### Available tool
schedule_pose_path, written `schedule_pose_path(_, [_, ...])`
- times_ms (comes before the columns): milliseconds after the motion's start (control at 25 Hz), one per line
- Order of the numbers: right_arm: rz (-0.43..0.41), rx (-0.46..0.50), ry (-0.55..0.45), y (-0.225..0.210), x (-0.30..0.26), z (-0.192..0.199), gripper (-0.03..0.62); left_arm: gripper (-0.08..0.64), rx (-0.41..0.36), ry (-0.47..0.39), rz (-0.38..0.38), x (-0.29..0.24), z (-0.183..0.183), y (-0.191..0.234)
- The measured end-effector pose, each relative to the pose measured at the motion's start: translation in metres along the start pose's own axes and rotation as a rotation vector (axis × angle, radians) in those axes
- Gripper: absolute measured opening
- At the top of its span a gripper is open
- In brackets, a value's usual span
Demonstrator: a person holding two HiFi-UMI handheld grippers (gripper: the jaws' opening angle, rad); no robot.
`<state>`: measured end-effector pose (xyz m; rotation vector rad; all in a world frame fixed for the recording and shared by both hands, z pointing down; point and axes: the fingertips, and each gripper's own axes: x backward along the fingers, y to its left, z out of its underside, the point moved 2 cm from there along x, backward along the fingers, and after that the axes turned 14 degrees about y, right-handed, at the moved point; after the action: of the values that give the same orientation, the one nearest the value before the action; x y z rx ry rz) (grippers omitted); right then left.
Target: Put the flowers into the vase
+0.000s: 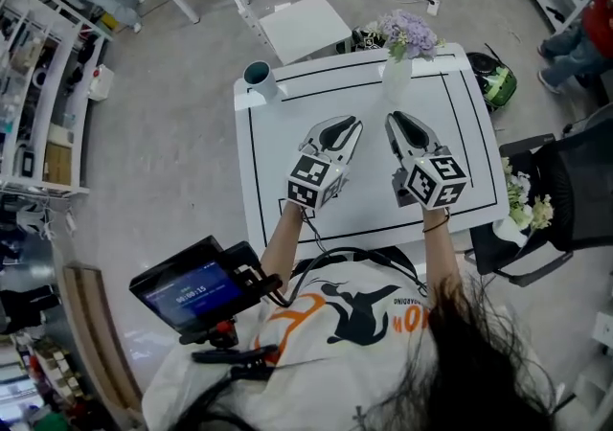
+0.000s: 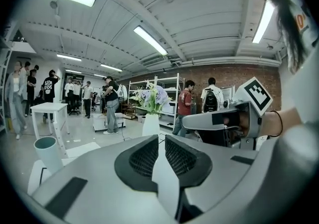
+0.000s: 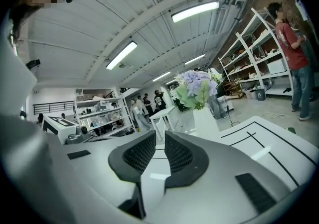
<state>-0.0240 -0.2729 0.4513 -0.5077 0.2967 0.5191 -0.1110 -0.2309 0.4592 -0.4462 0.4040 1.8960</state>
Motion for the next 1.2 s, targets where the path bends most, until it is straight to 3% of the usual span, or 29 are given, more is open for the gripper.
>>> schedule_pose_path(640, [0.1, -0.083, -0.072, 0.121, 0.035, 0.071, 0.018, 0.02, -0.05, 0.009, 0.116, 0.108, 0.061, -0.023])
schedule_pose_path(920, [0.141, -0.106, -0.046, 0.147, 0.06, 0.104, 0.017, 0.018, -0.037, 0.022, 0.181, 0.131, 0.087, -0.053])
schedule_pose_path(1200, [0.158, -0.089, -0.032, 0.157, 0.07, 0.116, 0.015, 0.018, -0.025, 0.017, 0.196, 0.141, 0.091, -0.066])
